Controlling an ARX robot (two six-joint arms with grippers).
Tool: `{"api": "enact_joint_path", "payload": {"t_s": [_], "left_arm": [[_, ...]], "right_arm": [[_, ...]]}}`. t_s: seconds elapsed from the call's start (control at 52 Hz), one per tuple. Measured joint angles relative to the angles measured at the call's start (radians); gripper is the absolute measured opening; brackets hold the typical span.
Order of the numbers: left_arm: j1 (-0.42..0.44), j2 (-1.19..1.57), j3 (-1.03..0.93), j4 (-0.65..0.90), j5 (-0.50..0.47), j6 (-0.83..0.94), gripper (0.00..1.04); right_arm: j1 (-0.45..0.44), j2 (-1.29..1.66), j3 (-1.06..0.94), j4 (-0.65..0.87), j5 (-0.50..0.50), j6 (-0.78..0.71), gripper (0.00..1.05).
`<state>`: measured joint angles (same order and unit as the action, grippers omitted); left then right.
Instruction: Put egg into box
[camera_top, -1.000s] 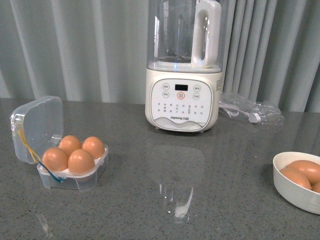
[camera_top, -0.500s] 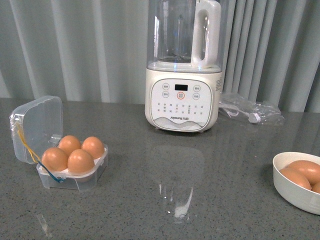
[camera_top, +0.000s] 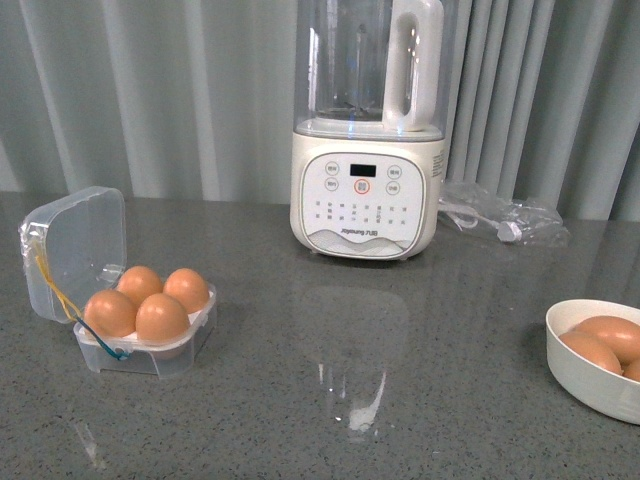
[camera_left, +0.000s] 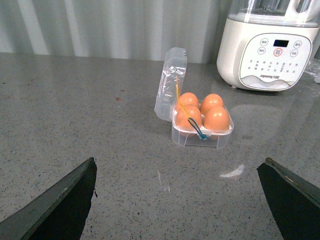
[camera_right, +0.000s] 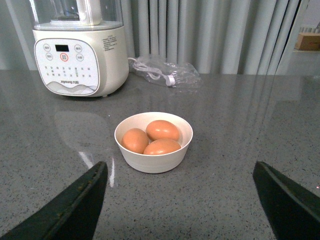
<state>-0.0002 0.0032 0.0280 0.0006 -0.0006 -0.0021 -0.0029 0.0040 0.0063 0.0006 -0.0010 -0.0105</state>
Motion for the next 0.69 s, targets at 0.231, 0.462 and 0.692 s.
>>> {"api": "enact_joint_path", "payload": {"t_s": [0.231, 0.462, 0.692], "left_arm": [[-0.001, 0.002, 0.001, -0.002, -0.005, -0.001, 0.98], [-0.088, 0.198, 0.116, -0.335, -0.197, -0.189, 0.98], [-0.08, 0.413, 0.191, -0.072, -0.153, -0.161, 0.98]], "right_arm": [[0.0, 0.0, 0.0, 0.0, 0.0, 0.001, 0.97], [0.0, 0.0, 0.0, 0.0, 0.0, 0.001, 0.97], [0.0, 0.0, 0.0, 0.0, 0.0, 0.001, 0.97]]}}
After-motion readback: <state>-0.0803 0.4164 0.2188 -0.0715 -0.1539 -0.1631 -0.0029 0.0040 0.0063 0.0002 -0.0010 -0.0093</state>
